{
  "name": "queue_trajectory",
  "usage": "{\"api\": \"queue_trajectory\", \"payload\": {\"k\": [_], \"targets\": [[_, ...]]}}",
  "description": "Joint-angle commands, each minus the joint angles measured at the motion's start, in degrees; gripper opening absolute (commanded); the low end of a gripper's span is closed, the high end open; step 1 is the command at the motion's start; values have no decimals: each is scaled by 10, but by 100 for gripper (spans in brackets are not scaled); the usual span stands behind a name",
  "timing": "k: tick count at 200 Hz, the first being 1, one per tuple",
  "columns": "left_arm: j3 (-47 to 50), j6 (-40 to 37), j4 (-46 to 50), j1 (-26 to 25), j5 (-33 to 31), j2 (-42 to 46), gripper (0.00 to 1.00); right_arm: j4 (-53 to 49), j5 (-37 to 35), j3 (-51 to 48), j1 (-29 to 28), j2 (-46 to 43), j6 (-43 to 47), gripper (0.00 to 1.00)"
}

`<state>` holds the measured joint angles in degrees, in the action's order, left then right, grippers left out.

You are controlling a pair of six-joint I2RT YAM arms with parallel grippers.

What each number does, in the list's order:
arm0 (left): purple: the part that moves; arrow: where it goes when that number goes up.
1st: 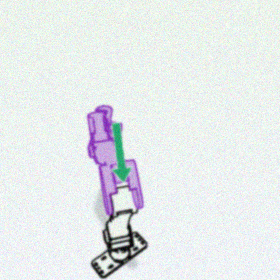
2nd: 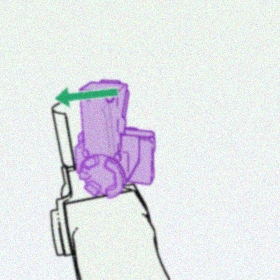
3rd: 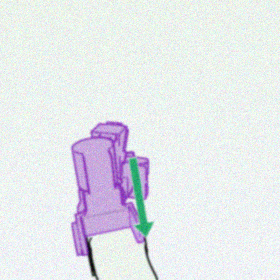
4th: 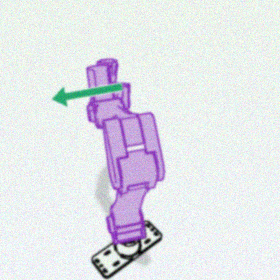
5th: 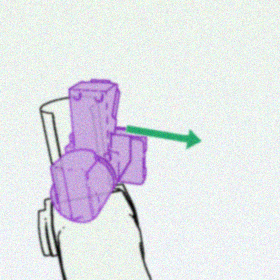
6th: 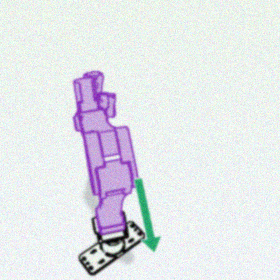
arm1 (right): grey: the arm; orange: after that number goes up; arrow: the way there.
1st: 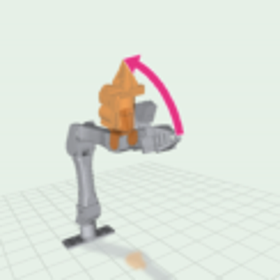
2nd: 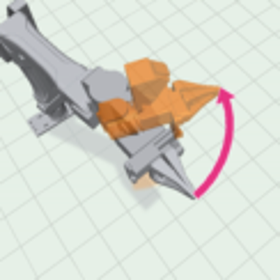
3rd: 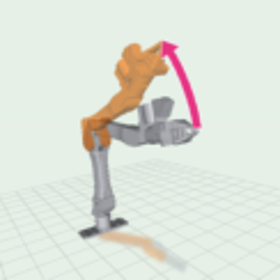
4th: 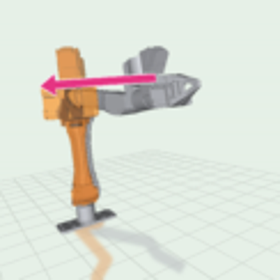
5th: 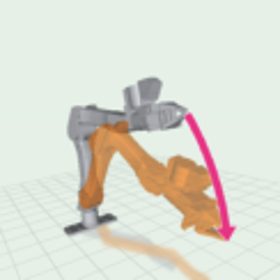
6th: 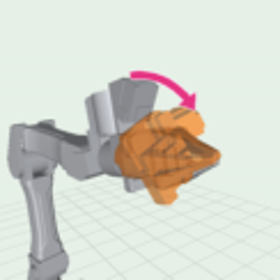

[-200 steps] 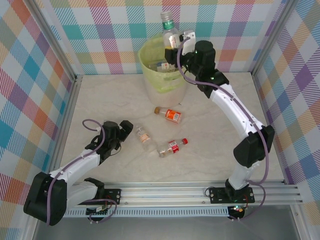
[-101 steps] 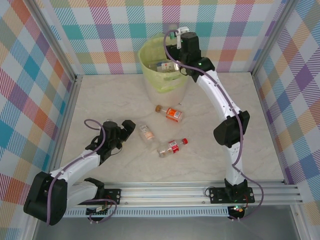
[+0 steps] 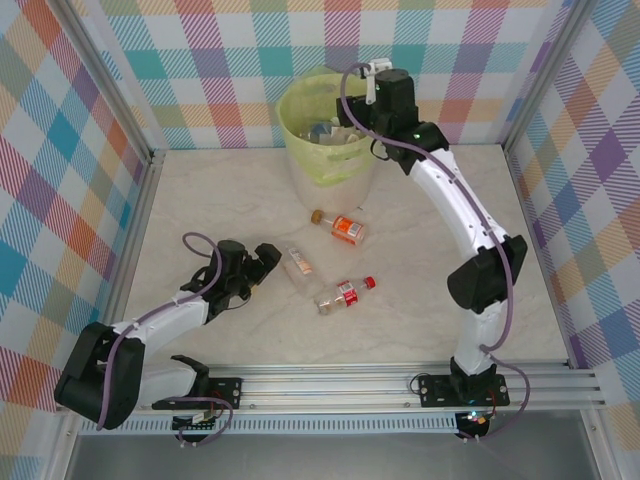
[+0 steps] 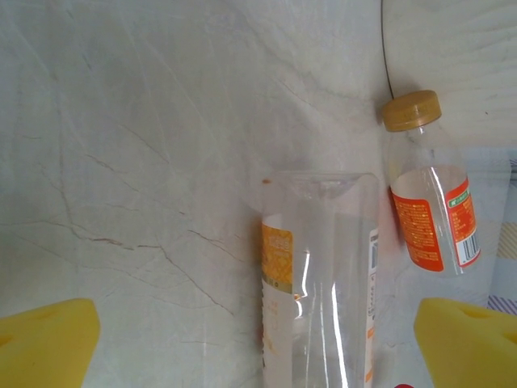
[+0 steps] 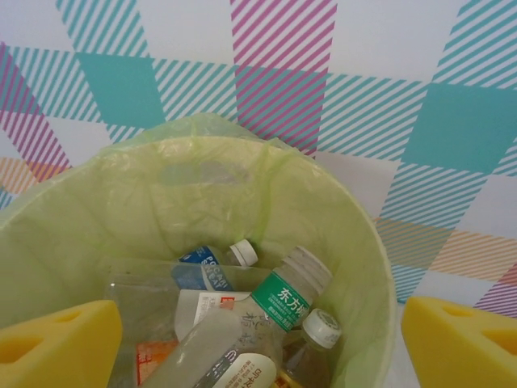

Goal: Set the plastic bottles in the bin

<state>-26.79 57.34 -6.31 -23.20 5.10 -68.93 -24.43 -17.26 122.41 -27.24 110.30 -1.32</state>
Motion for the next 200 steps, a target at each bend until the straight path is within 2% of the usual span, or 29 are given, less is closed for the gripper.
{"api": "queue_trajectory", "payload": {"k": [1,20,29,67,108,155,200], "targets": [[-24,-19,1,-13,3,-9,100,58,34,-48,-4,-51,-11,92],[-31,-21,6,-21,1,-17,100,83,55,-108,-3,-90,-16,95],[-35,-23,10,-25,-1,-20,100,98,67,-141,-4,-110,-20,100],[-59,-26,50,-46,-24,-37,100,167,114,-307,-4,-218,-52,100],[-99,-30,104,-79,-59,-63,100,187,183,-457,-4,-328,-53,100],[-167,-44,185,-129,-137,-115,100,250,207,-622,-4,-403,-128,100],[-232,-33,288,-178,-245,-175,100,253,190,-655,-3,-404,-147,100]]}}
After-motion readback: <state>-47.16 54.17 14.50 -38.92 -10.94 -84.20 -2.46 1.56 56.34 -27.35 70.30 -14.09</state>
